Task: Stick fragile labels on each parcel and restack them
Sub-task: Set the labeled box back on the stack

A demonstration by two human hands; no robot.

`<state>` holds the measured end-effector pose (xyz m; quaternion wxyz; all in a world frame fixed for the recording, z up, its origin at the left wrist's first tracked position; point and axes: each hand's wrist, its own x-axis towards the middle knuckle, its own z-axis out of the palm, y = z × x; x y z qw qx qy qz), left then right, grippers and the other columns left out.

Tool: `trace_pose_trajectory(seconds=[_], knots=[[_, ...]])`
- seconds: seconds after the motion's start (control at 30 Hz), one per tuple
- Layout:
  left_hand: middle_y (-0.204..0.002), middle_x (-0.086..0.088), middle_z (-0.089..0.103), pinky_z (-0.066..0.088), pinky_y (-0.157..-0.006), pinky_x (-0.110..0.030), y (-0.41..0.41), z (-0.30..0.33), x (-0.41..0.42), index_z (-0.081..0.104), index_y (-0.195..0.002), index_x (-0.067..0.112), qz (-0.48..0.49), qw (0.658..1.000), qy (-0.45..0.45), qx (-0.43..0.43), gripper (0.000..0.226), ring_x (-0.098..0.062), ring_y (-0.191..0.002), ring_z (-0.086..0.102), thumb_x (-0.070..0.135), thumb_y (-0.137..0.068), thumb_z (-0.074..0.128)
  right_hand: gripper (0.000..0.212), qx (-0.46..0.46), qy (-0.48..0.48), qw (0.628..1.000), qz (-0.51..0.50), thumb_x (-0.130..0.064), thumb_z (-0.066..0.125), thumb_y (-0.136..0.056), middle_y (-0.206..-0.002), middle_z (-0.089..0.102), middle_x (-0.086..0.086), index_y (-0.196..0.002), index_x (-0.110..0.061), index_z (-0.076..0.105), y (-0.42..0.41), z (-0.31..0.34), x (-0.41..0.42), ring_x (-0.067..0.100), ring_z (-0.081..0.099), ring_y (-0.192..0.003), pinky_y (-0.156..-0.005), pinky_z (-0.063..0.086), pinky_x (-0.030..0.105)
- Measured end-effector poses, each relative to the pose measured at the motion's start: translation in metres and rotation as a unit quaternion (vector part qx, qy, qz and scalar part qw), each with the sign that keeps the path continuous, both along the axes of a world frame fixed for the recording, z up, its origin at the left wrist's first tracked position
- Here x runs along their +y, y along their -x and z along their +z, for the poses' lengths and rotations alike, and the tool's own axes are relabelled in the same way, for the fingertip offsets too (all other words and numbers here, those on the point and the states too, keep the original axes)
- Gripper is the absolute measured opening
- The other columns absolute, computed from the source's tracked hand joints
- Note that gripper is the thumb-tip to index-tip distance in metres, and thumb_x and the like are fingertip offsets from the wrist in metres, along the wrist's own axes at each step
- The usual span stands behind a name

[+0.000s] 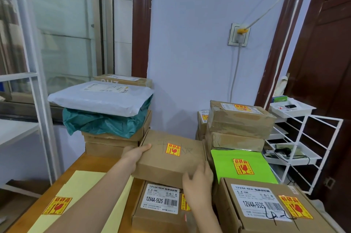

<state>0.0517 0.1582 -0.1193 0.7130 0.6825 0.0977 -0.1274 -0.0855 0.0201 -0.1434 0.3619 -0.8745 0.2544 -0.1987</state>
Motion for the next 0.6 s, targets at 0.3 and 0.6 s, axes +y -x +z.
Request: trace_pose_trajectory(seconds=[0.3,0.6], knots=[[-0.104,-0.017,0.059,0.046,-0.081,-0.042,-0.033,-0.019,-0.011,0.049,-0.121,0.003,0.008,0.999,0.011,0.044,0.063,-0.032,-0.095,0.055,0.034,-0.074,0.079,0.052,0.098,0.158,0.981,0.049,-0.026,0.039,-0.096,-0.157,0.012,-0.004,-0.146,-0.019,0.027,-0.025,-0.011,0.008,0.026,0.002,-0.146,-0.117,0.005,0.049],[-0.114,-0.017,0.060,0.051,-0.066,-0.039,-0.064,-0.048,-0.017,0.047,-0.130,0.010,0.017,0.994,0.100,0.047,0.067,-0.033,-0.099,0.059,0.033,-0.075,0.077,0.043,0.028,0.125,0.989,0.070,-0.018,0.041,-0.098,-0.155,0.020,0.000,-0.141,-0.014,0.037,-0.062,-0.013,-0.016,0.023,0.002,-0.146,-0.114,0.022,0.028]])
